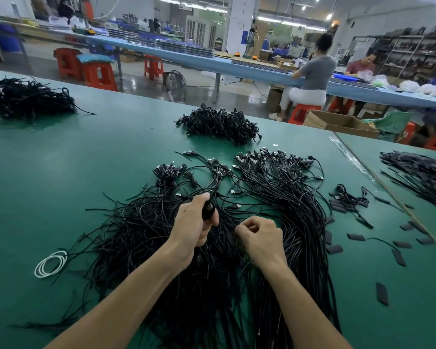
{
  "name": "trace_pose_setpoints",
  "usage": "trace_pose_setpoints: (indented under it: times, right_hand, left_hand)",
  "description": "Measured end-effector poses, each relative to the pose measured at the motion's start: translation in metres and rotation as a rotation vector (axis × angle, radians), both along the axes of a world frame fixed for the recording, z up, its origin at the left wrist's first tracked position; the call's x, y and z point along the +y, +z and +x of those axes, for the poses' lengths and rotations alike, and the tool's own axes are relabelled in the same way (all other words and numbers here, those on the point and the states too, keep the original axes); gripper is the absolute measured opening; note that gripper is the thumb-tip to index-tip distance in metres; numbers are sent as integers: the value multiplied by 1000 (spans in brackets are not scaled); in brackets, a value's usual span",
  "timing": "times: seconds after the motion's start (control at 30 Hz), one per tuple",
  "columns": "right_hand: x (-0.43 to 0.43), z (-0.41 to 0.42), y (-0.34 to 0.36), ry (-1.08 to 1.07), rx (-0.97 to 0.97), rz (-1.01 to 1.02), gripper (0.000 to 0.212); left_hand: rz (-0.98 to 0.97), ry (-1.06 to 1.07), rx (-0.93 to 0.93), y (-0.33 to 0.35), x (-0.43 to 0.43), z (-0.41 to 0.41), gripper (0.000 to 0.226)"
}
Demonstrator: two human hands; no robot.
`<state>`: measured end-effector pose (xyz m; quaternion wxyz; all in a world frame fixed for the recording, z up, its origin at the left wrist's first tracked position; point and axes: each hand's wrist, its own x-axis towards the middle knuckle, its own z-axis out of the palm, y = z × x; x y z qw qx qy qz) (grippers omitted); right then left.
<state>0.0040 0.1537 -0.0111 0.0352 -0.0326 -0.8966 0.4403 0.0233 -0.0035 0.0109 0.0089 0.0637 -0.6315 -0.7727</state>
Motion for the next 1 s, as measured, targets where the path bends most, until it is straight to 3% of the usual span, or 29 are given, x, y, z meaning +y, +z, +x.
trace_pose_setpoints:
  times: [0.27,0.47,0.57,0.73,0.9,1.0]
  right_hand:
    - [5,0,33,-39,219,-556,5]
    - [-14,25,55,97,256,-827,7]
    - [-23,39,62,231,173,-913,13]
    - [-22,47,68,226,62,-864,20]
    - [-12,44,67,259,144,-591,13]
    - [-7,41,65,244,230,-483,14]
  left_hand:
    - [79,2,56,-2,3,4,26]
    - [106,-146,140,5,20,13,16]
    - [144,-214,283,11,24,16,29]
    - [101,-177,331,13,20,19,40]
    - [117,-177,330,13,20,24,53]
    - [70,-138,317,11,20,21,49]
